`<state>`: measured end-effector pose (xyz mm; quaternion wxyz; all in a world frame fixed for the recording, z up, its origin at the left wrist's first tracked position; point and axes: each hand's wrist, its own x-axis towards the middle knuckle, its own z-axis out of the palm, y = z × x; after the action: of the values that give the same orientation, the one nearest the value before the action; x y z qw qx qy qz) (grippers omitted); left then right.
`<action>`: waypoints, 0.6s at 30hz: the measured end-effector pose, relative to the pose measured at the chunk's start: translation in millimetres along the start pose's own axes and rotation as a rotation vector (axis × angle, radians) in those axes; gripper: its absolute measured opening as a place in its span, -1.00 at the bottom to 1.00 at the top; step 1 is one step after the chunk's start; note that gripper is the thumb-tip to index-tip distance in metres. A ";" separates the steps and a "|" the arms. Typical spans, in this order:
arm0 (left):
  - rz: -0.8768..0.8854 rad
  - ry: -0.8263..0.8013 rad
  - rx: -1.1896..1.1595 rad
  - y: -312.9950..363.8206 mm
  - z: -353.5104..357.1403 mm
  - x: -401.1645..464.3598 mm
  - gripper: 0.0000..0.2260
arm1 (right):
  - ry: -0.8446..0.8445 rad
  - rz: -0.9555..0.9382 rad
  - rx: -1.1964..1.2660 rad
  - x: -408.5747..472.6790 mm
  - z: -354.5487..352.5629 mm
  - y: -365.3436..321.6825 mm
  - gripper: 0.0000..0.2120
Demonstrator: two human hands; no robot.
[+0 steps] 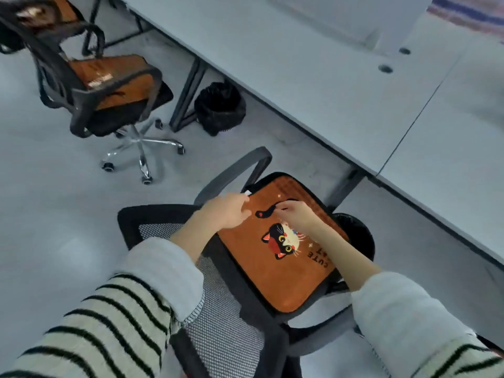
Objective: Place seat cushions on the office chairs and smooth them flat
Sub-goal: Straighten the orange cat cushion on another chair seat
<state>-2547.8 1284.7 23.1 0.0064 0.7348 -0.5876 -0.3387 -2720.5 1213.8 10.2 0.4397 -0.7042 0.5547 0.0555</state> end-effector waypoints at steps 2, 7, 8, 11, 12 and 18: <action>0.061 0.113 -0.006 -15.6 -34.9 -31.2 -0.62 | 0.035 -0.055 0.019 -18.9 4.0 -42.6 -0.63; 0.078 0.208 -0.064 -87.0 -119.5 -102.7 -0.66 | 0.022 -0.135 0.173 -55.0 28.0 -145.6 -0.62; 0.062 0.245 -0.078 -105.9 -137.9 -116.8 -0.66 | 0.007 -0.162 0.207 -58.6 33.7 -169.3 -0.60; 0.014 0.358 -0.103 -152.1 -179.2 -145.9 -0.67 | -0.008 -0.229 0.256 -61.8 47.9 -221.3 -0.62; 0.002 0.389 -0.120 -165.7 -189.0 -152.4 -0.67 | -0.009 -0.238 0.258 -59.6 53.2 -234.8 -0.63; -0.016 0.414 -0.170 -229.0 -232.3 -144.8 -0.68 | -0.031 -0.263 0.331 -18.5 77.7 -304.7 -0.63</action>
<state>-2245.3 1391.0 179.7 0.1859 0.7901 -0.5373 -0.2290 -2442.7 1279.7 143.4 0.5611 -0.6878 0.4530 -0.0833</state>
